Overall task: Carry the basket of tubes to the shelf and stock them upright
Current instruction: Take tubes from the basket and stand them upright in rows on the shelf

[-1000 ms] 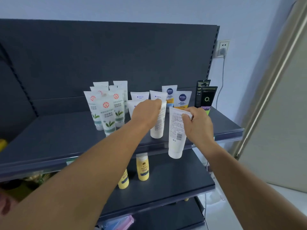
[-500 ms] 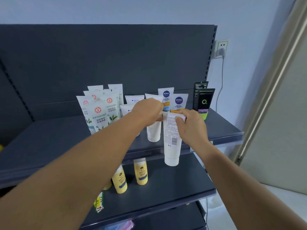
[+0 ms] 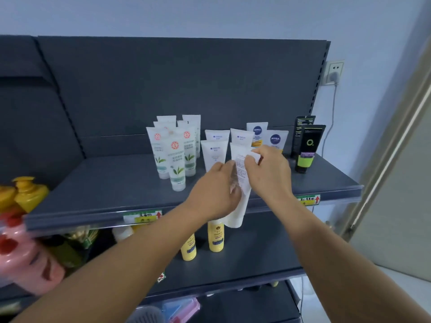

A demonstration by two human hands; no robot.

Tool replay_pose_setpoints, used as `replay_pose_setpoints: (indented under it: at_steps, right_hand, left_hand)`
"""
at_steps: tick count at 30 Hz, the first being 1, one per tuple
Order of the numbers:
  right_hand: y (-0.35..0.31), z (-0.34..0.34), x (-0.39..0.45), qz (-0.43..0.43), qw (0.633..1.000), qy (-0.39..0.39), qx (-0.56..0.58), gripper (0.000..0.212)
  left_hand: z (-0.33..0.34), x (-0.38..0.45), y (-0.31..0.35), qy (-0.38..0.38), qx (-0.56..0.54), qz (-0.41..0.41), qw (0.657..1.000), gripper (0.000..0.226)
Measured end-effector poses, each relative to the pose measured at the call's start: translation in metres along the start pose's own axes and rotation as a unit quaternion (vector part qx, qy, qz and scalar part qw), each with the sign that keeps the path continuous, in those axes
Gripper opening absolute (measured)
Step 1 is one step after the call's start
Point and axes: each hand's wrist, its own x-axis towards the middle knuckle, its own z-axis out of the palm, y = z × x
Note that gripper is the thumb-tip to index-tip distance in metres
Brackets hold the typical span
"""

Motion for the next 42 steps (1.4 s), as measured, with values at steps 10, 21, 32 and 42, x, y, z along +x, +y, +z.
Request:
replay_pose_setpoints:
  at_steps: [10, 21, 32, 42]
  right_hand:
    - [-0.135, 0.072, -0.085, -0.027, 0.998, -0.035, 0.040, 0.020]
    - [-0.206, 0.139, -0.135, 0.018, 0.944, -0.277, 0.176, 0.053]
    - [-0.196, 0.220, -0.087, 0.000, 0.955, -0.261, 0.143, 0.050]
    - [-0.219, 0.307, -0.052, 0.036, 0.966, -0.245, 0.069, 0.049]
  left_hand:
    - [-0.060, -0.103, -0.094, 0.094, -0.039, -0.100, 0.990, 0.078]
    - [-0.143, -0.149, -0.182, 0.161, -0.233, -0.175, 0.943, 0.061]
    - [-0.147, -0.097, -0.231, 0.124, -0.317, -0.222, 0.914, 0.041]
    - [-0.141, -0.065, -0.306, 0.080, -0.153, -0.268, 0.948, 0.049]
